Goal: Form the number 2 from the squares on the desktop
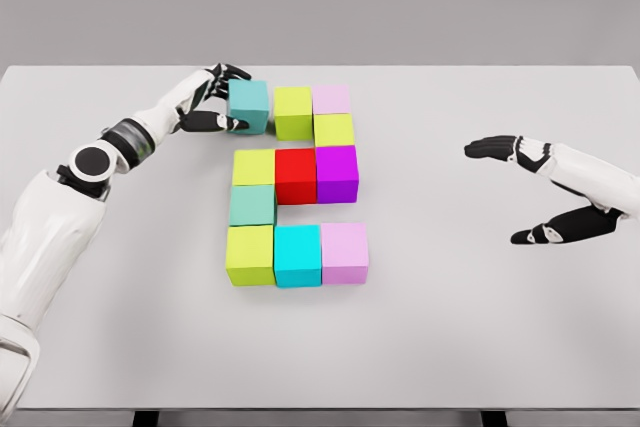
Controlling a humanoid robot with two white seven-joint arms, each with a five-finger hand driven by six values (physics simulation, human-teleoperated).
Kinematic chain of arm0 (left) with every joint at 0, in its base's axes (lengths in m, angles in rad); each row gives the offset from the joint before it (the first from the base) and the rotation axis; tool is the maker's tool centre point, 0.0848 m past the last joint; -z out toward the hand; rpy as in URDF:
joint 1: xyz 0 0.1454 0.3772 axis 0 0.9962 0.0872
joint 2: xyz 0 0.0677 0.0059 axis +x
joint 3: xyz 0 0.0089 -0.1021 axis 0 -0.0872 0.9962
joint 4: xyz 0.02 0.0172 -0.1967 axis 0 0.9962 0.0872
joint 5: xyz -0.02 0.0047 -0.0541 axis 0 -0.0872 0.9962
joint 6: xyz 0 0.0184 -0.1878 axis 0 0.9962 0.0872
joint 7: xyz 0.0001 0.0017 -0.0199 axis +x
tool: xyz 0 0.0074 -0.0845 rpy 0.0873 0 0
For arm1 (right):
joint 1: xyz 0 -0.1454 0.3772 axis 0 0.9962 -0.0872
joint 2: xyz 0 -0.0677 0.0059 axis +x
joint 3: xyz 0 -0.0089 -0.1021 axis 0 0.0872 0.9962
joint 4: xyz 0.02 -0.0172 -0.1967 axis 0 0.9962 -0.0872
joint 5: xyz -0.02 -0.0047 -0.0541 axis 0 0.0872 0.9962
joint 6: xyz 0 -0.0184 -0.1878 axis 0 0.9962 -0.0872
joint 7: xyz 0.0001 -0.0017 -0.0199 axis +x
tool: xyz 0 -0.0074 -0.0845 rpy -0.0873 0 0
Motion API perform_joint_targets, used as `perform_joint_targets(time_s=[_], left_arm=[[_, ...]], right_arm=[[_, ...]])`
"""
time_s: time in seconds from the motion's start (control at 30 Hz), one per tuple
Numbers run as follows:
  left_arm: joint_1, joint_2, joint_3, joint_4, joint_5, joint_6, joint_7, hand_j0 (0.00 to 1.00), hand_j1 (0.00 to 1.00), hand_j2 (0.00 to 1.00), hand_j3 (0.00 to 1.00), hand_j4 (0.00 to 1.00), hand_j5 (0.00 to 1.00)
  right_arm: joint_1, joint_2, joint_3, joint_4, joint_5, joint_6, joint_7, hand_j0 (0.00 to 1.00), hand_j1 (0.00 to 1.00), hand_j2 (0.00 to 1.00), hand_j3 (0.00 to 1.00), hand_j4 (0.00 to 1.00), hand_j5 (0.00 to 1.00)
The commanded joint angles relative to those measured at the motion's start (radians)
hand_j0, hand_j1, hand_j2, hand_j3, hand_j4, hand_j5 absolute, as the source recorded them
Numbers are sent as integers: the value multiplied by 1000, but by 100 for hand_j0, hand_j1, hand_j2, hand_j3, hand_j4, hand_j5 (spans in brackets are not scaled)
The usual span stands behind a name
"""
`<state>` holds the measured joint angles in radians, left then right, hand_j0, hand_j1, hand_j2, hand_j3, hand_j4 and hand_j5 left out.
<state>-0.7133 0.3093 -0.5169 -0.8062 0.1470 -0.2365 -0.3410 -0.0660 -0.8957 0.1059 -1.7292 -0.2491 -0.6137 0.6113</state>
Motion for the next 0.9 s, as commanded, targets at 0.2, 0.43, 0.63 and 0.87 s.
perform_joint_targets(time_s=[0.2, 0.43, 0.63, 0.87], left_arm=[[0, -6, 2, 1, 5, 0, 2, 60, 60, 60, 60, 60, 60], [0, -10, 2, 1, 6, 0, 2, 77, 77, 77, 77, 77, 77], [0, -10, 3, 1, 6, 0, 2, 85, 85, 85, 85, 85, 85], [0, -10, 5, 1, 8, 0, 2, 87, 87, 87, 87, 87, 87]], right_arm=[[0, 1, 0, 0, -7, 3, 0, 100, 100, 100, 100, 100, 100], [0, 1, 0, 2, -6, 3, 0, 100, 100, 100, 100, 100, 100], [0, 3, 0, 2, -4, 3, 0, 100, 100, 100, 100, 100, 100], [0, 3, 0, 2, -4, 3, 0, 100, 100, 100, 100, 100, 100]])
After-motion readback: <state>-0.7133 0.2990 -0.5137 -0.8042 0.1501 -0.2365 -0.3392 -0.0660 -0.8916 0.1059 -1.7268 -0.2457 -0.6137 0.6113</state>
